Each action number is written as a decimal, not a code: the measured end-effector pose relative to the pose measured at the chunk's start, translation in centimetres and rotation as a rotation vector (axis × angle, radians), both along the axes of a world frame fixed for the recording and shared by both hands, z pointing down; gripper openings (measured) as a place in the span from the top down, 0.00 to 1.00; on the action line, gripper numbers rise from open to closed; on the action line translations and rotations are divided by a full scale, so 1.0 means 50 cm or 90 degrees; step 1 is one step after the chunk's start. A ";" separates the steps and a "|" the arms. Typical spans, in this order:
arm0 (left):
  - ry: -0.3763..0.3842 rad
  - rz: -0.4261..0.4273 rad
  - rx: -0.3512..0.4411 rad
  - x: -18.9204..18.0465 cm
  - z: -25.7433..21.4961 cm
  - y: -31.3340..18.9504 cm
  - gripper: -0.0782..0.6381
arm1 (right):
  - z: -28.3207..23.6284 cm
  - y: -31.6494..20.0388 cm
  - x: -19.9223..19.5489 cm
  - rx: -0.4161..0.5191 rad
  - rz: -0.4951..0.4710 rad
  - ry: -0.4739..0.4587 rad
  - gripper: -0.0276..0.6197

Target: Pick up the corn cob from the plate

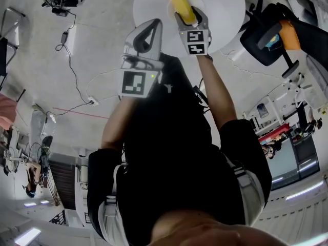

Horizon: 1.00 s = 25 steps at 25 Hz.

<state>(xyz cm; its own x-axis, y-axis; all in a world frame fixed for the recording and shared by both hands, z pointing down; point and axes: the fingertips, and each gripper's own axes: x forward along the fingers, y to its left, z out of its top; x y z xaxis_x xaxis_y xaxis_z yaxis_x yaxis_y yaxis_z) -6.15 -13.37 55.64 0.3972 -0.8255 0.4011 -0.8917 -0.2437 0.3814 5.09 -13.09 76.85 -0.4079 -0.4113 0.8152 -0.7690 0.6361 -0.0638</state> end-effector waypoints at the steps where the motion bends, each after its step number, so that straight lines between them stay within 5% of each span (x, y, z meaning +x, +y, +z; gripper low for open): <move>1: 0.001 -0.001 0.001 0.000 0.001 -0.001 0.89 | 0.001 0.001 0.000 0.000 0.000 0.001 0.54; 25: 0.014 -0.037 0.015 -0.007 0.026 -0.074 0.89 | 0.034 0.006 0.009 -0.015 0.006 0.015 0.54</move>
